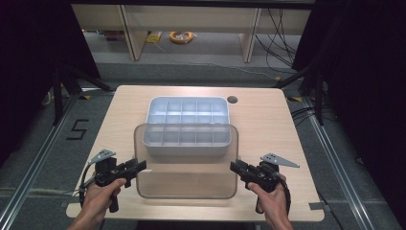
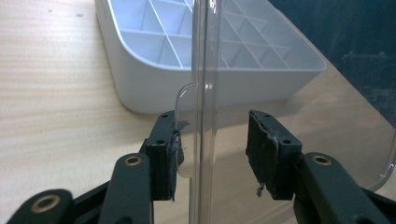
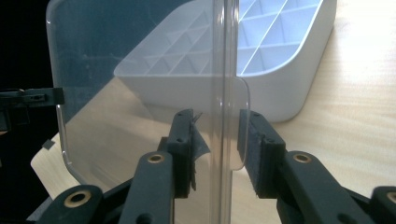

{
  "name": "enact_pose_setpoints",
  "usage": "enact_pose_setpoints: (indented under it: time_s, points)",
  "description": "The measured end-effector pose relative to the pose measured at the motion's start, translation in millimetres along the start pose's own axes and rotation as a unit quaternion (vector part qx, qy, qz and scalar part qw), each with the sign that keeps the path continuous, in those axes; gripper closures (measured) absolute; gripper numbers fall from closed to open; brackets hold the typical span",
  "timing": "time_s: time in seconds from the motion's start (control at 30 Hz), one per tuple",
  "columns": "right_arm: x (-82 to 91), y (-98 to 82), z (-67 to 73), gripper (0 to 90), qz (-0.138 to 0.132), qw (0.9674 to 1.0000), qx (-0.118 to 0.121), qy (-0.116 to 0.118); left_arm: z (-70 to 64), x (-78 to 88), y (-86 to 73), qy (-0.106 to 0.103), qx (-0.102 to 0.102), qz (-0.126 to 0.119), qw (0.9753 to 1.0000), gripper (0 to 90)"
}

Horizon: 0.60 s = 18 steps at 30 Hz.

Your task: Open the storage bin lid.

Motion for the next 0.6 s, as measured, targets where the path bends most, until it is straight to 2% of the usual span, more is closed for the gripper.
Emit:
enact_pose_setpoints:
  time_s: [0.07,0.1,0.13,0.2,0.3,0.37,0.4,0.43,0.47,0.5,0.53,0.57,0.6]
  points:
    - [1.0,-1.8,0.8,67.1,0.009,0.9999,-0.005,0.003,-0.1,1.7,-4.1,0.0,0.0,0.002,1.0,54.8]
    - [-0.7,-3.2,-0.6,67.1,0.003,1.0,0.006,-0.001,-0.8,3.1,-5.5,0.006,0.003,0.008,0.9999,54.8]
    - [1.2,-4.6,1.9,67.0,0.016,0.9998,-0.009,0.002,-0.8,3.8,-7.3,0.004,0.0,0.009,1.0,54.8]
    - [-0.2,-6.4,-1.2,67.0,0.011,0.9999,0.012,-0.001,-0.7,4.0,-9.5,-0.003,-0.002,0.012,0.9999,55.3]
    - [0.9,-9.9,0.2,67.0,0.018,0.9998,0.0,0.003,-0.6,3.9,-13.0,0.003,-0.001,0.017,0.9998,55.1]
    - [0.6,-11.1,-0.9,67.0,0.018,0.9998,0.007,0.004,0.0,3.7,-14.5,0.001,0.0,0.02,0.9998,55.1]
    - [0.3,-13.6,-2.0,67.0,0.017,0.9998,0.011,-0.004,0.3,3.0,-15.9,-0.001,0.002,0.021,0.9998,55.2]
    - [0.9,-14.9,-2.5,67.0,0.021,0.9997,0.008,0.0,0.5,2.7,-16.8,-0.003,0.003,0.022,0.9998,55.2]
    - [0.9,-16.2,-3.2,67.0,0.022,0.9997,0.009,0.001,-0.2,2.9,-17.9,0.004,0.004,0.028,0.9996,55.2]
    - [2.9,-19.4,-0.8,67.0,0.038,0.9992,-0.015,0.0,-0.6,2.0,-19.3,0.001,0.003,0.024,0.9997,55.2]
    - [2.9,-19.4,-0.8,67.0,0.038,0.9992,-0.015,0.0,-0.6,2.0,-19.3,0.001,0.003,0.024,0.9997,55.2]
    - [1.0,-19.8,-4.9,67.0,0.024,0.9997,0.009,-0.003,-0.9,2.3,-19.7,-0.001,0.002,0.027,0.9996,55.2]
    - [2.4,-21.1,-4.9,67.0,0.028,0.9996,0.006,-0.001,-0.9,2.4,-19.8,-0.002,0.001,0.028,0.9996,55.3]
Point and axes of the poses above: each handheld gripper's, and its own axes: x roughly backward along the jaws, y roughly out of its top, z roughly to its left, the point moved 1 cm from there along -x, roughly forward along the jaws, and after that the axes turned 13 degrees about -y, right-handed, at the moved point
